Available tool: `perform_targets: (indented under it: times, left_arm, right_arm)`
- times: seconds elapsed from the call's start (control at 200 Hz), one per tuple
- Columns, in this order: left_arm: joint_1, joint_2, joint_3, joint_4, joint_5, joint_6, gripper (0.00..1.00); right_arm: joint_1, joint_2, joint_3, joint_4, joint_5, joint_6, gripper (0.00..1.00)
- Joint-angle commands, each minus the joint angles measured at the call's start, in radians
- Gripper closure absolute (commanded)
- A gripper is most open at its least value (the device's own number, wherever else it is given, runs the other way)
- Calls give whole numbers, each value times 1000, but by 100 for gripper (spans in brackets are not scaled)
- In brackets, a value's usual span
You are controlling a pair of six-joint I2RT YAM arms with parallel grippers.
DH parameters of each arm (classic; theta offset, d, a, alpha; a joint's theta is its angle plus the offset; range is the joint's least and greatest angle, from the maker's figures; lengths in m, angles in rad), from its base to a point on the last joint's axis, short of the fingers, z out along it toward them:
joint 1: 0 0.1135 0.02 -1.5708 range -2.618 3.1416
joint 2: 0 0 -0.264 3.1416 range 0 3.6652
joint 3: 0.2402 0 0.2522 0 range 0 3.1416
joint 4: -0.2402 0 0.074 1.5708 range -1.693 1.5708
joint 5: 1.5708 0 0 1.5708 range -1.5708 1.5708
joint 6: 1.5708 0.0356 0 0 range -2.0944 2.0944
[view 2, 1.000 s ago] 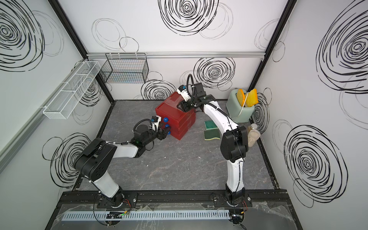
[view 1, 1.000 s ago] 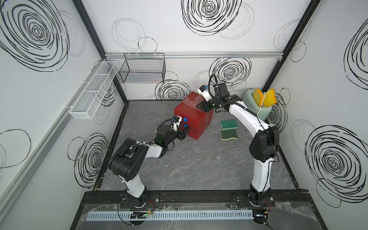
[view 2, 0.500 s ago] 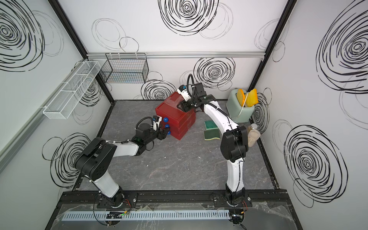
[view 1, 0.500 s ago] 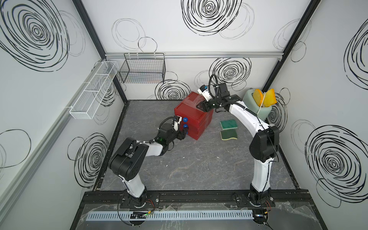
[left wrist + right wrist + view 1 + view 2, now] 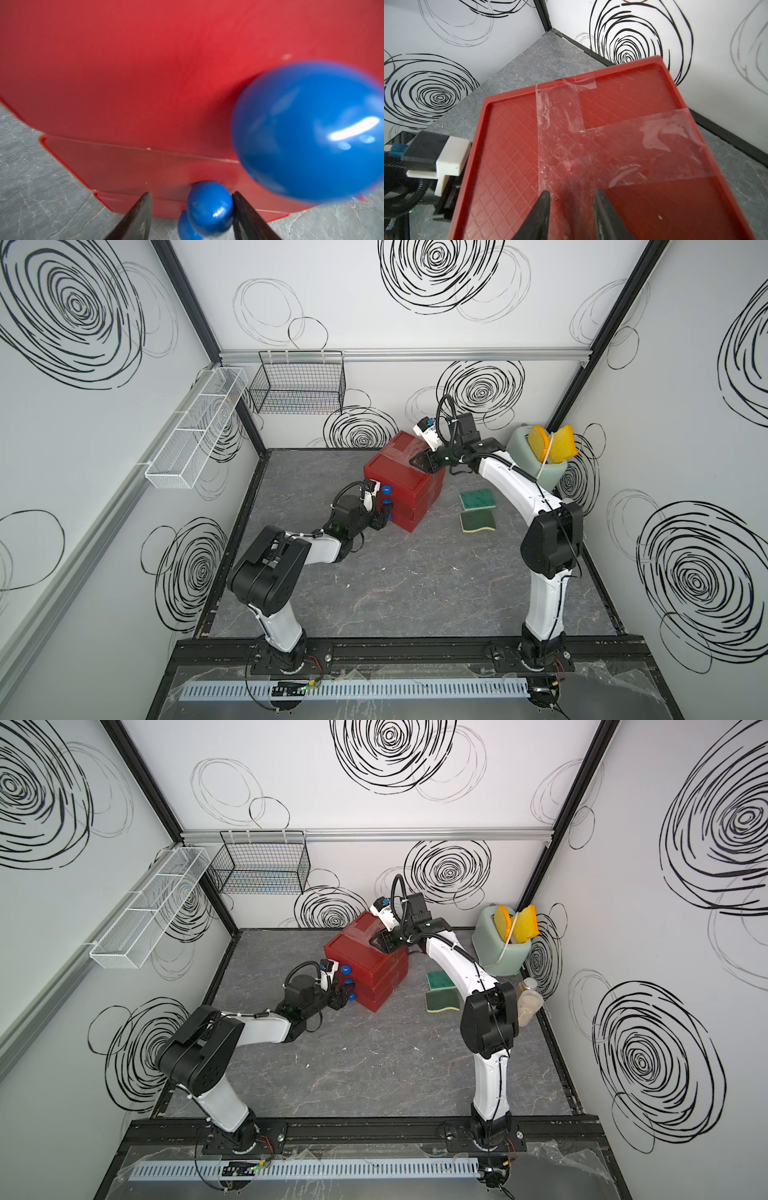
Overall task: Take the sponge out of the drawer
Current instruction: Open the drawer in the storage box.
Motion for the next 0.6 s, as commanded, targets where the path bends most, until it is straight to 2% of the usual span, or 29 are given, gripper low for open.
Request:
perform_targets:
  times: [0.0,0.085,0.205,0.29,0.59]
  left_arm:
    - [1,8,25,25,4,9,39]
    - [3,13,27,17,9,10,43]
    - [3,11,21,21,14,3,63]
    - [0,-9,7,20,9,-2,70]
    - [-24,-203,-169,6,-52,-30,72]
  right_arm:
    - [-5,9,-26,-34,-2,-9,62]
    - [-7,4,-27,-34,1,-9,62]
    - [-10,4,-27,-34,0,-9,62]
    - [-13,5,-27,-37,2,-10,62]
    - [-35,10,-54,-35,-6,-14,62]
